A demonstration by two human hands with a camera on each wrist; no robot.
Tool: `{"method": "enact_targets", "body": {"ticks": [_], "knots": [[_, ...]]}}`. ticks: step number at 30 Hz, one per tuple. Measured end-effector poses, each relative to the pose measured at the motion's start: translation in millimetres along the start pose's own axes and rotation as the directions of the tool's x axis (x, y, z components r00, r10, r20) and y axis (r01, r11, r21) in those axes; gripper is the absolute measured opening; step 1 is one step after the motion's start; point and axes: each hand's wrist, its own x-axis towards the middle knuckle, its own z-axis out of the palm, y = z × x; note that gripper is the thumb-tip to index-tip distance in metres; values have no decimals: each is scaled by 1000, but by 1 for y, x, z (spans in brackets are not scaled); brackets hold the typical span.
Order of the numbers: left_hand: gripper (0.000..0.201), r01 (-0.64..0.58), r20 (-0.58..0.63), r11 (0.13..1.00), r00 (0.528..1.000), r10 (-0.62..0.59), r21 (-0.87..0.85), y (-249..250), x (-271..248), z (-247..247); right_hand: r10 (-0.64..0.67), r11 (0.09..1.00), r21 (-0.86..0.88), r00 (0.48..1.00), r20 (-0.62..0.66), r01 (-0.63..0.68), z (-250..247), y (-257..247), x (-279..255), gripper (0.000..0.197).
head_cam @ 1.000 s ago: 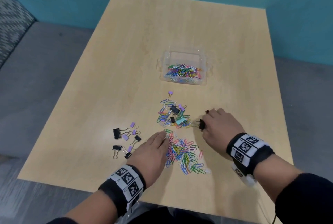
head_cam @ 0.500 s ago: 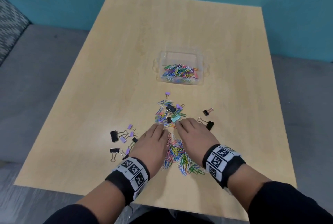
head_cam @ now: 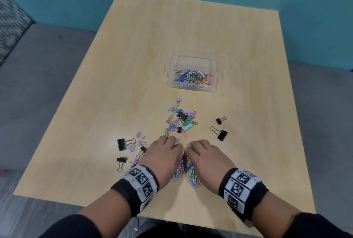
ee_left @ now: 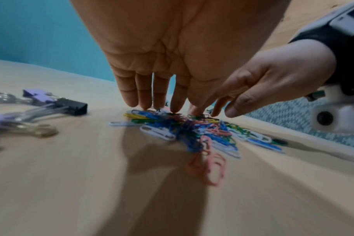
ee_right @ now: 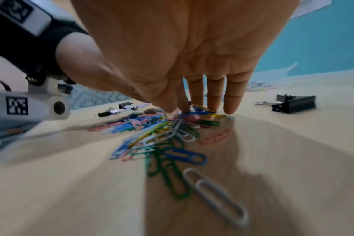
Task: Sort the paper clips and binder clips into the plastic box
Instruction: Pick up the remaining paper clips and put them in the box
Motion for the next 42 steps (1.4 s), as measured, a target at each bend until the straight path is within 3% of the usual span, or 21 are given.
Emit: {"method": "enact_targets", "body": {"ticks": [3, 7, 10, 12, 16, 21, 24, 34, 42], "knots": [[34, -8, -28, 997, 1000, 6, -74, -4, -27, 1, 80, 985, 157, 996, -48, -71, 5, 6, -31, 51], [39, 29, -16, 997, 999, -30, -66, -7, -53, 7, 291, 926, 240, 956, 40, -292, 18, 4, -70, 70], [68, 57, -2, 991, 998, -58, -123, -3, -48, 10, 327, 914, 224, 941, 82, -337, 25, -7, -72, 93], [85, 66, 55, 988, 997, -59, -139, 2, -37, 8, 325, 920, 212, 944, 54, -329, 25, -15, -59, 97], [83, 91, 139, 991, 987, -77, -96, 9, -14, 7, 282, 935, 213, 958, 45, -285, 13, -25, -24, 82], [38, 117, 77, 984, 991, -107, -132, 10, -2, 12, 261, 943, 199, 964, 51, -266, 0, -29, 1, 48], [20, 149, 68, 976, 988, -140, -161, 12, -3, 13, 218, 955, 193, 974, 60, -226, -4, -27, 4, 38], [25, 181, 75, 952, 983, -167, -247, 14, -5, 3, 173, 953, 236, 981, 90, -190, -8, -22, 1, 35], [17, 204, 88, 928, 979, -186, -311, 12, -2, 2, 278, 872, 384, 953, 120, -303, -11, -14, 3, 15]]}}
